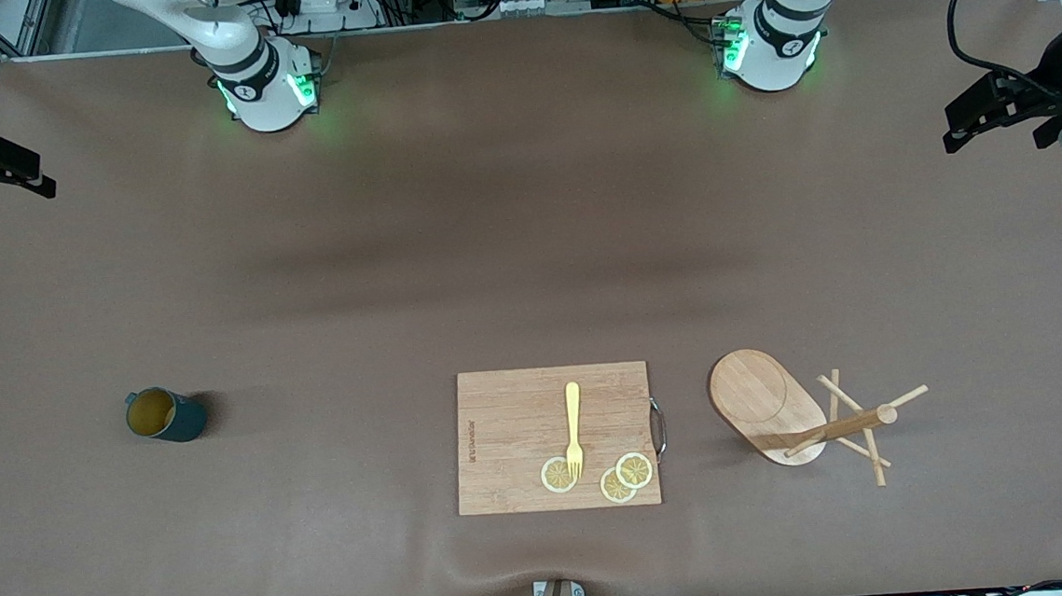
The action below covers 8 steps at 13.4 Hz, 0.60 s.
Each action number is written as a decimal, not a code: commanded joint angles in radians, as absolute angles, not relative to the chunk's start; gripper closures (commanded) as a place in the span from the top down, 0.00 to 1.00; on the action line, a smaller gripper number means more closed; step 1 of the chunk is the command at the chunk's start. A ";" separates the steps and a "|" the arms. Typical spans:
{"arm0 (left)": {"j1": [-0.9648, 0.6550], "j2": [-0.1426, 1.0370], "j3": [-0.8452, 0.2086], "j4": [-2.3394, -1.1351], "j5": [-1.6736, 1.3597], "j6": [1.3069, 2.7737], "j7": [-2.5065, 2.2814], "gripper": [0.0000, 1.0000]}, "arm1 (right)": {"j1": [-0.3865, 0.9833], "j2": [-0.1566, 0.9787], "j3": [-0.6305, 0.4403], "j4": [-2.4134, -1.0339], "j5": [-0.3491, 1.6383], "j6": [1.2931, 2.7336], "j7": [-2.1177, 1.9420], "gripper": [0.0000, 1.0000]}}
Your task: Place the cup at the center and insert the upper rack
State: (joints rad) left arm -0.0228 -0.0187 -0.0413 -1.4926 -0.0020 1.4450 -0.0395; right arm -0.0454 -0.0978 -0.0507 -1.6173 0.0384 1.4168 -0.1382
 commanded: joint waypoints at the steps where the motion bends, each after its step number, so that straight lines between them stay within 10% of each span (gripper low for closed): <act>1: -0.018 -0.008 -0.043 -1.462 -0.020 1.419 -0.046 1.00 | -0.029 -0.078 -0.055 -1.586 0.035 1.408 -0.118 1.00; 8: -0.022 0.000 -0.041 -1.460 -0.018 1.419 -0.048 1.00 | -0.023 -0.054 -0.057 -1.555 0.035 1.399 -0.118 1.00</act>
